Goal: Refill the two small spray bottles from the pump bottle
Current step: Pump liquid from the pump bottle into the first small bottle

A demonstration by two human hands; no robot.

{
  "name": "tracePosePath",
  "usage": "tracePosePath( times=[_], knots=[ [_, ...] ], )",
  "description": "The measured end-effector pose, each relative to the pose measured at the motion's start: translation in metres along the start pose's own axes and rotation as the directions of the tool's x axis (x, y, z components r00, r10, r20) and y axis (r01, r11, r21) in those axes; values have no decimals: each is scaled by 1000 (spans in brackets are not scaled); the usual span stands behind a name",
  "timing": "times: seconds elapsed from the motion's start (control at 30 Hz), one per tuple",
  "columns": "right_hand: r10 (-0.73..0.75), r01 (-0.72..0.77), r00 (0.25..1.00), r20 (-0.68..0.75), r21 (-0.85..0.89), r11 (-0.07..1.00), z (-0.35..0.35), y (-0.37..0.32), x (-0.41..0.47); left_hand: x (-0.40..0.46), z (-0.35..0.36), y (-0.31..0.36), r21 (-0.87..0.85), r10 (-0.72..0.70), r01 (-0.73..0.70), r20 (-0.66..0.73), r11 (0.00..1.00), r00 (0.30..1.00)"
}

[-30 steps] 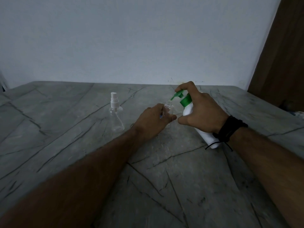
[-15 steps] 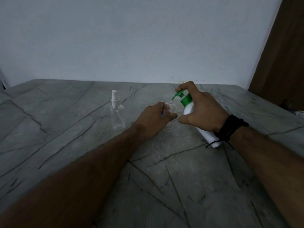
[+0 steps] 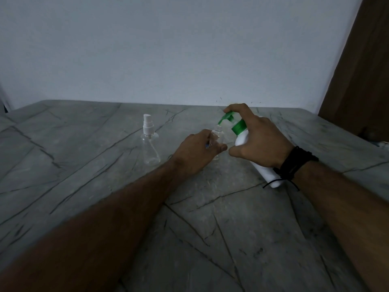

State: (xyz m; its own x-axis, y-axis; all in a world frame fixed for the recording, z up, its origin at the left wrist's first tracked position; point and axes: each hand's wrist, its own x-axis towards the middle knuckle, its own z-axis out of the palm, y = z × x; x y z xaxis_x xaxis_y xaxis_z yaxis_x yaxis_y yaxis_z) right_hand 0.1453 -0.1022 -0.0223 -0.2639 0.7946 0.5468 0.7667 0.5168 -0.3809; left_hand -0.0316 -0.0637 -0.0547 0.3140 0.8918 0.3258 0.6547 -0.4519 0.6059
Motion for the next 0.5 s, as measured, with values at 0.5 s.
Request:
tracePosePath(
  times=[0.5],
  knots=[
    [3, -3, 1000, 7, 6, 1000, 1, -1, 1, 0, -1, 3, -3, -20, 20, 6, 1000, 1000]
  ],
)
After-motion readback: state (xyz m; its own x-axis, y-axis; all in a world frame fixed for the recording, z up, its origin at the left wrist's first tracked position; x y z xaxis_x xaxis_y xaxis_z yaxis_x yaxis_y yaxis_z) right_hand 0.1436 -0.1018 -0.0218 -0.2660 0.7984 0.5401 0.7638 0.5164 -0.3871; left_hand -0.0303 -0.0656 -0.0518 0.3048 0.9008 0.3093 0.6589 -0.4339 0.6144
